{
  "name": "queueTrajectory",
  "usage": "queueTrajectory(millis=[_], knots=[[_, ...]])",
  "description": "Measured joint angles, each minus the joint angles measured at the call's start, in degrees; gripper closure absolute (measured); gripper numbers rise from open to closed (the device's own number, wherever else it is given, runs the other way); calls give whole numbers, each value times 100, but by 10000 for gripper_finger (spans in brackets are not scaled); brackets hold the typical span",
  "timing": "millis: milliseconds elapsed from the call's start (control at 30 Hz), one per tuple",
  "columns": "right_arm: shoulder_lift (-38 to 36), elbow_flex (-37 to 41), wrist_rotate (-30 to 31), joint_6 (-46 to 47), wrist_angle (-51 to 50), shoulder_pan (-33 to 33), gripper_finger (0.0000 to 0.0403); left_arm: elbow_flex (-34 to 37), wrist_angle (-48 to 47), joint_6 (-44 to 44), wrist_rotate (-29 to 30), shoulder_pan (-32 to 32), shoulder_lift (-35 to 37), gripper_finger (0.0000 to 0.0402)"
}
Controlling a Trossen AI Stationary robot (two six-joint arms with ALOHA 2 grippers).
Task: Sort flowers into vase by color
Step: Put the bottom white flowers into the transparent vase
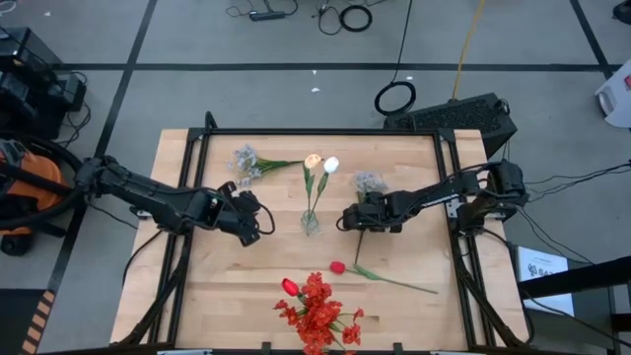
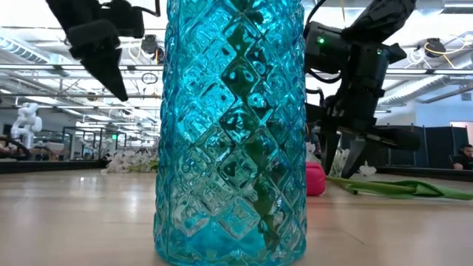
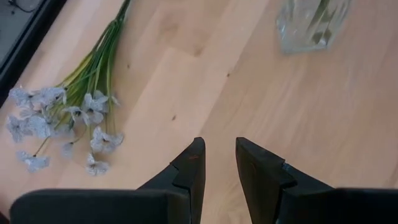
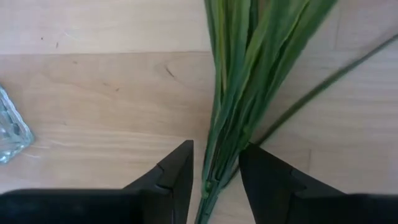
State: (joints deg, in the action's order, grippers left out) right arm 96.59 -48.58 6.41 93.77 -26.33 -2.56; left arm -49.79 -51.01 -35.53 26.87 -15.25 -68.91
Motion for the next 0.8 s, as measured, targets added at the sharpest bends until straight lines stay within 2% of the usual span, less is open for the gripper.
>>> queueTrajectory(millis=[167,367,467,600,633,800], knots=[[48,4,-11,123,-55,39,278,489,375,9,24,-63,318,304],[55,7,-218,-10,-236,161,302,1509,1496,48,-15,-131,1344,304],[55,4,-283,-643,-420,188,334,1901,1777,42,-142,-133,1869,304],[55,1,-464,-2707,-658,188,388,2178,2290,54,-264,-133,2449,304],[54,0,-567,-2984,-717,195,394,2205,2402,101,-287,-133,2553,304],[42,-2,-697,-3065,-951,177,394,2208,2704,512,-409,-133,2766,304]])
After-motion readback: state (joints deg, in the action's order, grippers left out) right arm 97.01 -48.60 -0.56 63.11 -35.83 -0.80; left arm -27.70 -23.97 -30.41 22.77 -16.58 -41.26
